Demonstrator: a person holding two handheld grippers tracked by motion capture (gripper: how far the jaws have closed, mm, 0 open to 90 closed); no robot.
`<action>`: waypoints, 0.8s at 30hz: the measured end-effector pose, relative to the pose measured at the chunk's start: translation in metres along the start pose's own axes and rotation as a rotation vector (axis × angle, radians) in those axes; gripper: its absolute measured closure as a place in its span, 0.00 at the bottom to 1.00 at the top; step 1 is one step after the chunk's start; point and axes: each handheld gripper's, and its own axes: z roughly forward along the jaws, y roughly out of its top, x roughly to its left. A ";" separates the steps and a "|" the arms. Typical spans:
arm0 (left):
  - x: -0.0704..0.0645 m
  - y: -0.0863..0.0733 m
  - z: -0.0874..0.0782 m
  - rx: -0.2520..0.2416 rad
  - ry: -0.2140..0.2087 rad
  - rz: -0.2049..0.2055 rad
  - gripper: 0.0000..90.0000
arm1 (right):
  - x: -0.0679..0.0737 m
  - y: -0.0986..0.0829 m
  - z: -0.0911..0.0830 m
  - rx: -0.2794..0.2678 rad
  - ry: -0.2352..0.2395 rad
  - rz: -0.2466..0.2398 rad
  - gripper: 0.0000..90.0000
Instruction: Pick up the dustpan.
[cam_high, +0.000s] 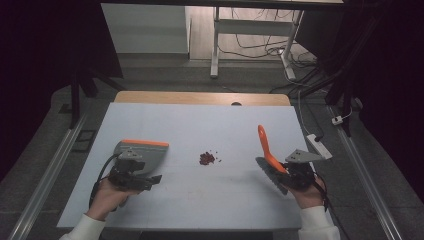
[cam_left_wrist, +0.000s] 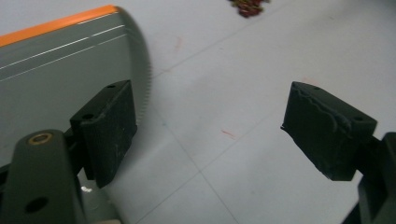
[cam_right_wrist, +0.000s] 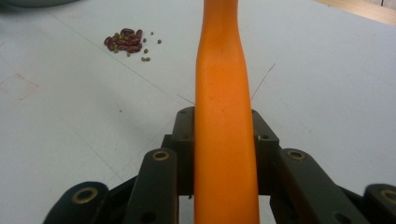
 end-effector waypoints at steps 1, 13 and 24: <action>0.000 0.001 0.000 0.006 0.019 -0.008 0.21 | 0.000 0.000 0.000 -0.001 0.000 -0.001 0.77; 0.013 -0.007 -0.007 0.028 0.080 -0.103 0.23 | 0.002 0.001 0.001 0.007 -0.006 -0.014 0.77; 0.031 -0.017 -0.016 0.053 0.120 -0.212 0.24 | 0.005 0.000 0.006 0.027 0.005 -0.025 0.77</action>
